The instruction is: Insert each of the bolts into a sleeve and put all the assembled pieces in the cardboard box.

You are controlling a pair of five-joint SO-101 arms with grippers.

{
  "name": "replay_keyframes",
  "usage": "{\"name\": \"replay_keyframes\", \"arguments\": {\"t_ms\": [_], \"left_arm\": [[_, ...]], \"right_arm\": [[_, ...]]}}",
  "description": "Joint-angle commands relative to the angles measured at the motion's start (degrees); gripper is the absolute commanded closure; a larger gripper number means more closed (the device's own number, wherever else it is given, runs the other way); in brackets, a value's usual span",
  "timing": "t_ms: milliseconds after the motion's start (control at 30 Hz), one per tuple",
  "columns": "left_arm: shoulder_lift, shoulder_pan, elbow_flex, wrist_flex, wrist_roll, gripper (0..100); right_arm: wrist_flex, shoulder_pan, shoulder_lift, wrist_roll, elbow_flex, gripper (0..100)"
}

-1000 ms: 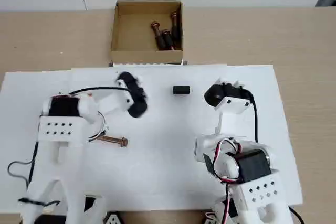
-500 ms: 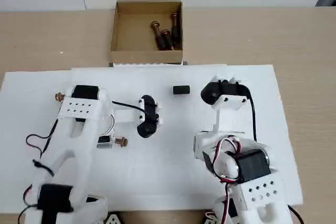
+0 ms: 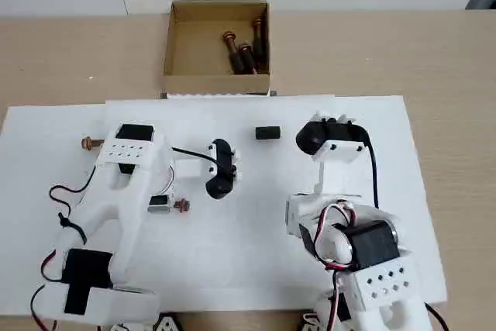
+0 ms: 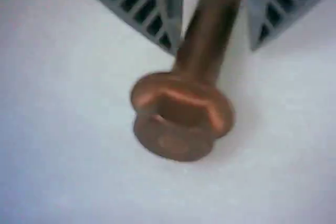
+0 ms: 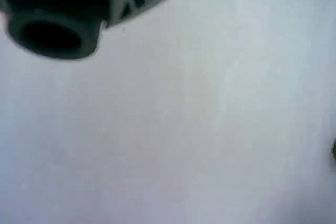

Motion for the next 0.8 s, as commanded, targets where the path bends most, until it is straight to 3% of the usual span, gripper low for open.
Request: {"name": "replay_keyframes", "arguments": {"t_ms": [0, 167, 300, 500, 767], "left_arm": [[0.62, 0.44, -2.07, -1.41, -6.33, 92], [2.90, 2.46, -1.89, -1.49, -6.33, 92], [4.22, 4.75, -1.89, -1.14, -6.24, 99], [3.78, 5.27, -3.12, -0.53, -5.80, 99], [3.78, 5.27, -20.70, 14.68, 5.89, 99]], "right_arm": [[-1.45, 0.40, -0.31, 0.62, -0.35, 99.5], [-1.45, 0.40, -0.31, 0.62, -0.35, 99.5], [-1.45, 0.40, -0.31, 0.62, -0.35, 99.5], [-1.36, 0.31, -0.75, 0.62, -0.53, 99.5], [-1.01, 0.31, -0.92, 2.64, -4.13, 99.5]]}}
